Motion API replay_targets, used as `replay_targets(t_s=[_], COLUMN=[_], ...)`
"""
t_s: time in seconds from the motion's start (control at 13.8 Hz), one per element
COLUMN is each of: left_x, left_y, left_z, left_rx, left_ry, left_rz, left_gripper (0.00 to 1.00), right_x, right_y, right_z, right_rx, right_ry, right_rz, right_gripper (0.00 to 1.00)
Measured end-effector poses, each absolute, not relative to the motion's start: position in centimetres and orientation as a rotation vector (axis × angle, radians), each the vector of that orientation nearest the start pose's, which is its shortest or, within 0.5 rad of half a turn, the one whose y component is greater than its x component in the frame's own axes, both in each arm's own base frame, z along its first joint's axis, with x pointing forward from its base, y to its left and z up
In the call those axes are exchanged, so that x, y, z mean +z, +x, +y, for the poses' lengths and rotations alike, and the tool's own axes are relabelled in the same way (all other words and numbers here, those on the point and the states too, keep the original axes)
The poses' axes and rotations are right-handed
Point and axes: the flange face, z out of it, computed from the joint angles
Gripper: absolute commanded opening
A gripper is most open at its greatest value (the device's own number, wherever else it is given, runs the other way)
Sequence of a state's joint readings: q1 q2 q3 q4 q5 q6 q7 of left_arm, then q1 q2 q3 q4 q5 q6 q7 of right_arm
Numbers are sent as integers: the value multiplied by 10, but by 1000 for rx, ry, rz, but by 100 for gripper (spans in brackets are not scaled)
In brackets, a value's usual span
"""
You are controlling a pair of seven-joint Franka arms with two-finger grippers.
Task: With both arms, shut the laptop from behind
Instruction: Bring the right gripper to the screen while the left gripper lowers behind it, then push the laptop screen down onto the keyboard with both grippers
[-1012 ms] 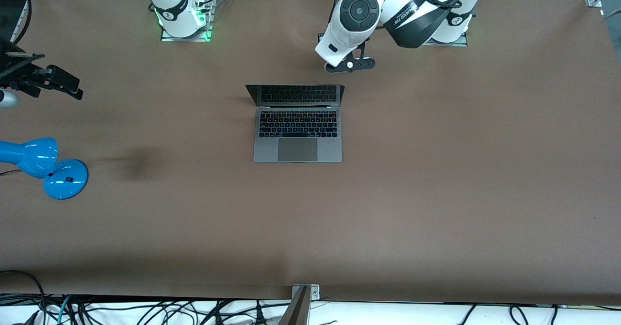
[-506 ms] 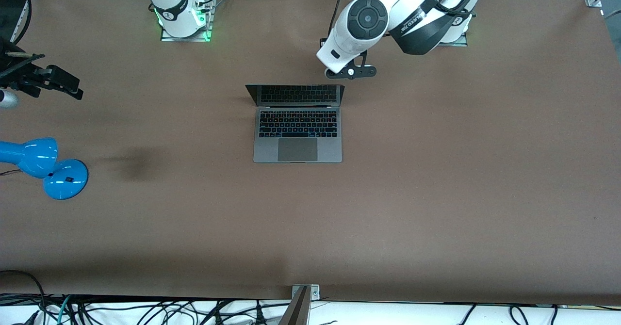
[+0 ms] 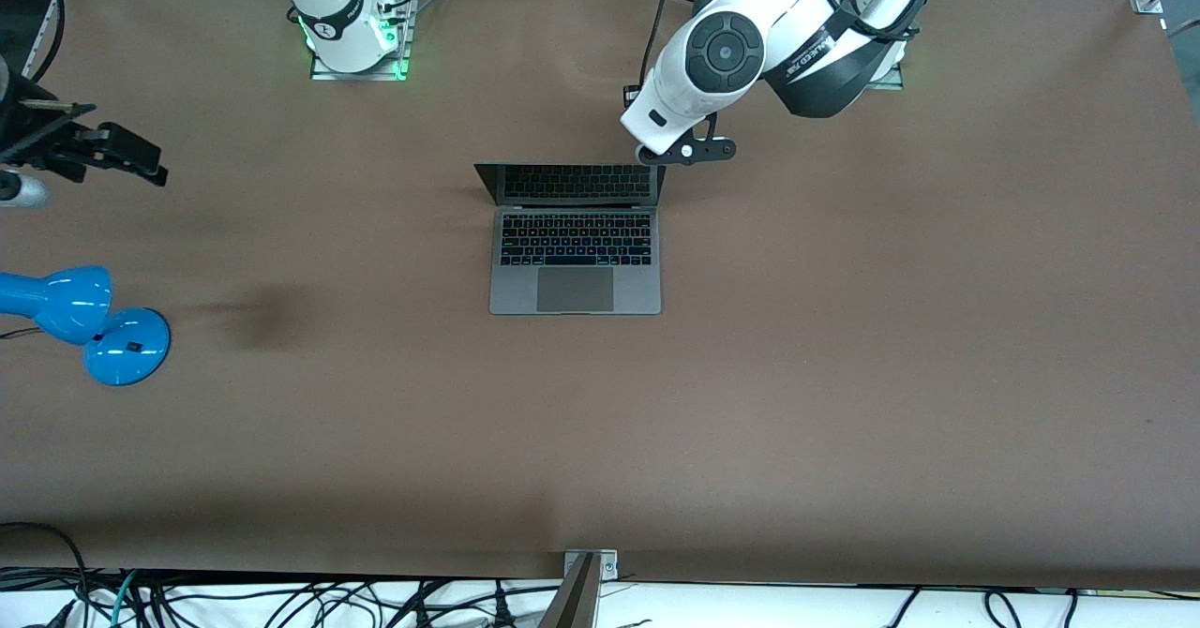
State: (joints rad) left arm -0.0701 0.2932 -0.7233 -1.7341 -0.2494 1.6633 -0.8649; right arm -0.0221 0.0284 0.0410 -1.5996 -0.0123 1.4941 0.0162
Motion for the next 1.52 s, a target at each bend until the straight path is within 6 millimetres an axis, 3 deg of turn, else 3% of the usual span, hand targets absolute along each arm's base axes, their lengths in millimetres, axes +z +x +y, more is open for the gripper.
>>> replay_targets(t_s=[0.22, 0.51, 0.8, 1.08, 1.16, 1.23, 1.3, 1.52], left_x=[421, 397, 376, 355, 349, 345, 340, 336], left_y=[426, 433, 436, 444, 446, 448, 450, 461], left_z=[-420, -428, -432, -431, -430, -430, -428, -421], left_rx=[842, 848, 839, 795, 789, 784, 779, 762], left_ry=[-3123, -3140, -3119, -3091, -3088, -3086, -3082, -3089], left_rz=[-209, -231, -250, -308, -317, -321, -326, -371], left_gripper=[0, 0, 0, 0, 0, 0, 0, 0], right_x=[563, 528, 481, 425, 412, 401, 391, 363], right_y=[544, 518, 486, 451, 441, 431, 421, 409], right_z=[73, 160, 254, 327, 345, 363, 378, 398], right_rx=[421, 625, 610, 627, 648, 661, 674, 735], right_ry=[-3133, -3121, -3127, -3136, -3143, -3153, -3164, -3174], right_rz=[-188, -401, -407, -345, -300, -267, -261, -255], right_gripper=[100, 100, 100, 99, 86, 51, 3, 0])
